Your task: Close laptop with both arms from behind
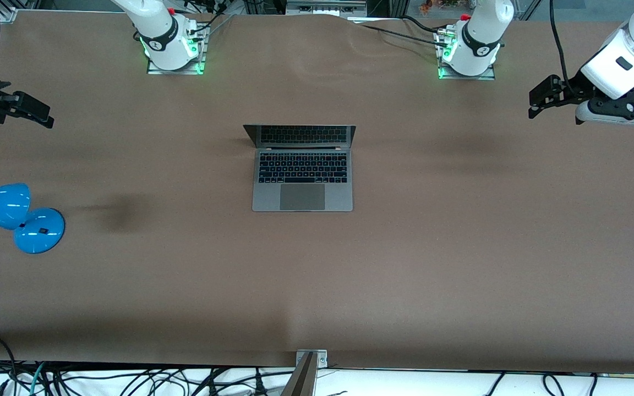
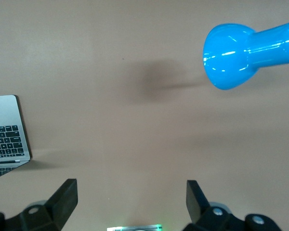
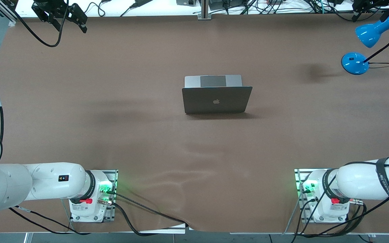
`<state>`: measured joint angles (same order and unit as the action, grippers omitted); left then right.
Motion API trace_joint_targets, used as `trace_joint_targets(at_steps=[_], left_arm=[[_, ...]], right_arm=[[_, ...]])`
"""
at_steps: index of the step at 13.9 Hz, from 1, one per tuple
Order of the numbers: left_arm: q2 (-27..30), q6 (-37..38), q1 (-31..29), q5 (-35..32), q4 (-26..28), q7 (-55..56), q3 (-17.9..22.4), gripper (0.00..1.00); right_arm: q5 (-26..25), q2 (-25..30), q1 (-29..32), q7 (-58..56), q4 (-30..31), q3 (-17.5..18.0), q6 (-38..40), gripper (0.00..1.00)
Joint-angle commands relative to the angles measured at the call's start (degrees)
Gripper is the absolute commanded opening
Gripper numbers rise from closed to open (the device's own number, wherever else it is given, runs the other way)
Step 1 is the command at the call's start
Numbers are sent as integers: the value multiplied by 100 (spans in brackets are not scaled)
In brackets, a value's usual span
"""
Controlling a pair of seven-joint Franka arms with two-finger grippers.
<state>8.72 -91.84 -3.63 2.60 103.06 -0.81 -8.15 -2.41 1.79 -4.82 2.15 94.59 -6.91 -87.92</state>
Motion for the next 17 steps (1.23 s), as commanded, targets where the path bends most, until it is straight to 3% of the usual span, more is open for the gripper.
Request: trace_joint_targets(at_steps=[1, 17], left_arm=[[-116, 219, 56, -110, -207, -121, 68, 100], [-116, 412, 64, -93, -216, -42, 121, 100]], right_arm=[[82, 58, -19, 83, 16, -3, 160, 100], [91, 58, -19, 5, 7, -3, 152, 100]])
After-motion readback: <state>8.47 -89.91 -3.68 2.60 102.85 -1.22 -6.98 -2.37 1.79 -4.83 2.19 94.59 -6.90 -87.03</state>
